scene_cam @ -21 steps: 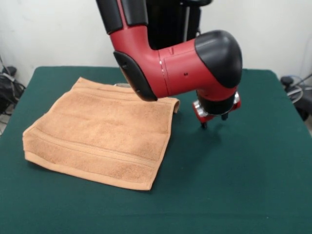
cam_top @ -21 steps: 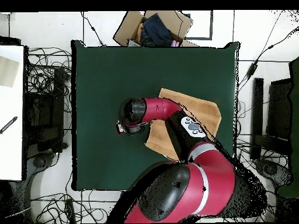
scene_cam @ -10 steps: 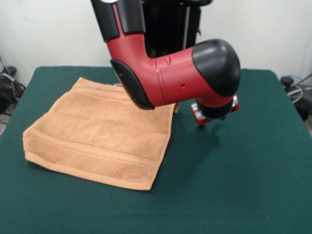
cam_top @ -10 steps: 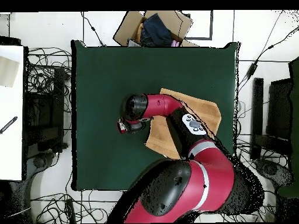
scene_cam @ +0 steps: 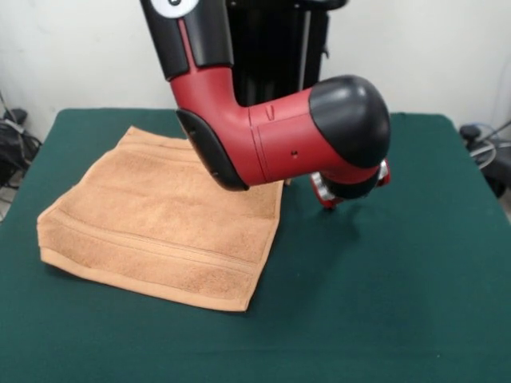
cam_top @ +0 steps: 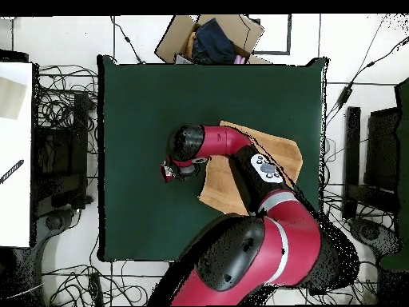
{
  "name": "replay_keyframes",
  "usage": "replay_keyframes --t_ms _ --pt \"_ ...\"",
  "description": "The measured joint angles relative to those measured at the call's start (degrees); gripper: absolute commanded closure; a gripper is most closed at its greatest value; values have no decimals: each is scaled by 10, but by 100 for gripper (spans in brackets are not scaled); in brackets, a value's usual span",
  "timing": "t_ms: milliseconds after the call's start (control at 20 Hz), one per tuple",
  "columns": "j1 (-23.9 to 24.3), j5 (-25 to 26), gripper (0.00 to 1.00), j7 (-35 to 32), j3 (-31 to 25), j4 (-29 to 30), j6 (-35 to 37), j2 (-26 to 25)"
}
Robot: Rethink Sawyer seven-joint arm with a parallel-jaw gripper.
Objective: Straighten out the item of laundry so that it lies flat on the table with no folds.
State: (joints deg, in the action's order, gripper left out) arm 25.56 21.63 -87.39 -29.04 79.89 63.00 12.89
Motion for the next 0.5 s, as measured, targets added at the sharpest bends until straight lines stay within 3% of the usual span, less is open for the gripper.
replay_keyframes --t_ms 500 --pt "18 0 0 22 -16 0 9 -8"
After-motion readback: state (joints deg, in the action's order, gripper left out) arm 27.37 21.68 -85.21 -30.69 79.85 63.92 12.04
